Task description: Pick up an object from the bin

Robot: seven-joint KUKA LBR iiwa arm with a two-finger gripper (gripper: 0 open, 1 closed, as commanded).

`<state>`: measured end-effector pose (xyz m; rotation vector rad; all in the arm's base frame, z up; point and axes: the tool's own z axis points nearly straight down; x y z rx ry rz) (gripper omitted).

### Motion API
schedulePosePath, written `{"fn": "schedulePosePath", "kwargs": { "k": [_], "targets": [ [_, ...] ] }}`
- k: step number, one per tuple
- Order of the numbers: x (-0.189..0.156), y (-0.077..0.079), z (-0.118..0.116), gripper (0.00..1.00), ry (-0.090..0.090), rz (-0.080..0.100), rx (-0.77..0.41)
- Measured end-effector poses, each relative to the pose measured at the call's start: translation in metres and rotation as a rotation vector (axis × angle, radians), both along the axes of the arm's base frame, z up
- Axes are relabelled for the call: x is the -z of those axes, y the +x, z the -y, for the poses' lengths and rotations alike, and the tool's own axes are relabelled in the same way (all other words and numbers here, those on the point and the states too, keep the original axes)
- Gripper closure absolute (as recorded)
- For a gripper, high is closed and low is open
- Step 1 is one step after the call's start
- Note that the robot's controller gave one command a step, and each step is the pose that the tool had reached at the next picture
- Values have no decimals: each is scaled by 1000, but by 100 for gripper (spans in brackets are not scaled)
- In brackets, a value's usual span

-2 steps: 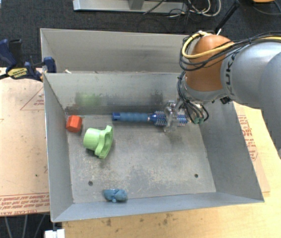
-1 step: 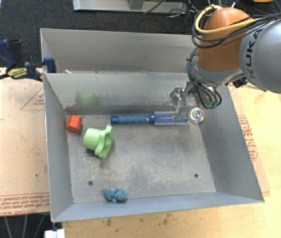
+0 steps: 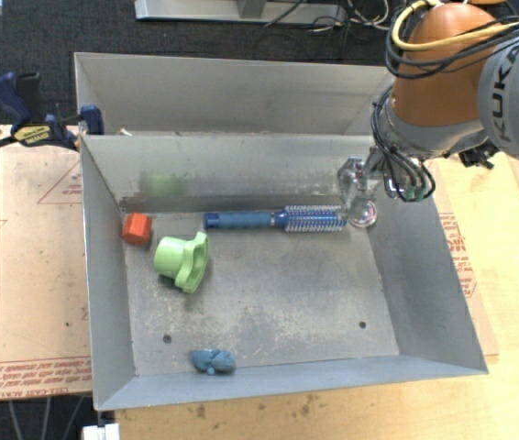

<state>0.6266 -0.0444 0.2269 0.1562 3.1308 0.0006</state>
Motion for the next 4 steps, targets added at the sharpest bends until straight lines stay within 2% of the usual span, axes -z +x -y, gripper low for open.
{"fn": "schedulePosePath", "kwargs": {
  "k": [1,2,3,4],
  "targets": [
    [11,15,-24,100,2,-3,235],
    [11,15,-23,0,1,-4,235],
    [114,-1,-36,0,1,-14,309],
    [153,31,-7,0,2,-4,333]
  ]
}}
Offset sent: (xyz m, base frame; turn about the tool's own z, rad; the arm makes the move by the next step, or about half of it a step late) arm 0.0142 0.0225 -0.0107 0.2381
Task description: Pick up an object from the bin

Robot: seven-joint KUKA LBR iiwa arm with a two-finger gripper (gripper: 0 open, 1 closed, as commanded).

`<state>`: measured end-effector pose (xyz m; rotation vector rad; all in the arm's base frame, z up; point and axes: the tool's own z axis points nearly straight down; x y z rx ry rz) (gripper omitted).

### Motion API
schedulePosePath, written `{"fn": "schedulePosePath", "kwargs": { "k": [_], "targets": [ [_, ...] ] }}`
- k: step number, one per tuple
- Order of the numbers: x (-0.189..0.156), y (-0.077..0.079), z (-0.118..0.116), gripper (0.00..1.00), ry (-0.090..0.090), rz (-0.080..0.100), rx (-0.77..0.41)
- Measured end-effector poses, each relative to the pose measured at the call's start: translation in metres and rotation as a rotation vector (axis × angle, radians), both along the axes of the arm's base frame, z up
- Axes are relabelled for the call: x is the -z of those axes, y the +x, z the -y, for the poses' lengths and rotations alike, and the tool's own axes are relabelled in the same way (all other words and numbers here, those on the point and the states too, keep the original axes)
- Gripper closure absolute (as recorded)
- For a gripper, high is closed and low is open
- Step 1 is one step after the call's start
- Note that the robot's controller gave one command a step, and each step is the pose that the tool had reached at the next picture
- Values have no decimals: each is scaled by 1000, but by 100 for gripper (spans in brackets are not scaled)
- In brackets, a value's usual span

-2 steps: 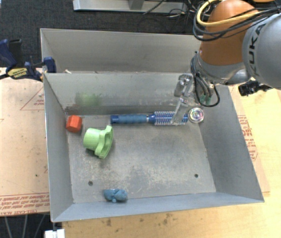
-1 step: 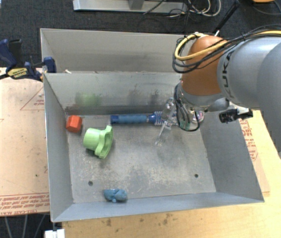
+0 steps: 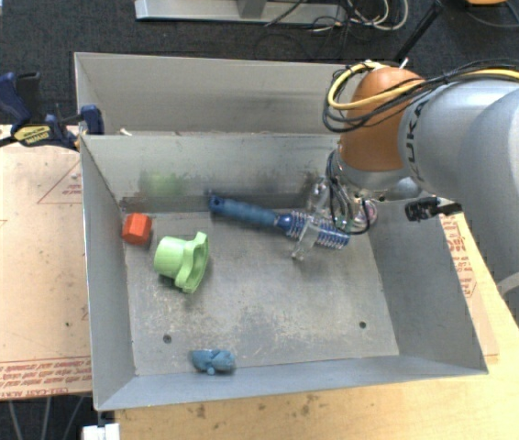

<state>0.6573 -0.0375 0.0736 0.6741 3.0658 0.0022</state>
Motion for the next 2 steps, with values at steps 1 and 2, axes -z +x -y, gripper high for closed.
{"fn": "schedulePosePath", "kwargs": {
  "k": [1,2],
  "targets": [
    [2,-2,-1,100,-1,-3,-5],
    [-147,-22,25,100,-2,7,11]
  ]
}}
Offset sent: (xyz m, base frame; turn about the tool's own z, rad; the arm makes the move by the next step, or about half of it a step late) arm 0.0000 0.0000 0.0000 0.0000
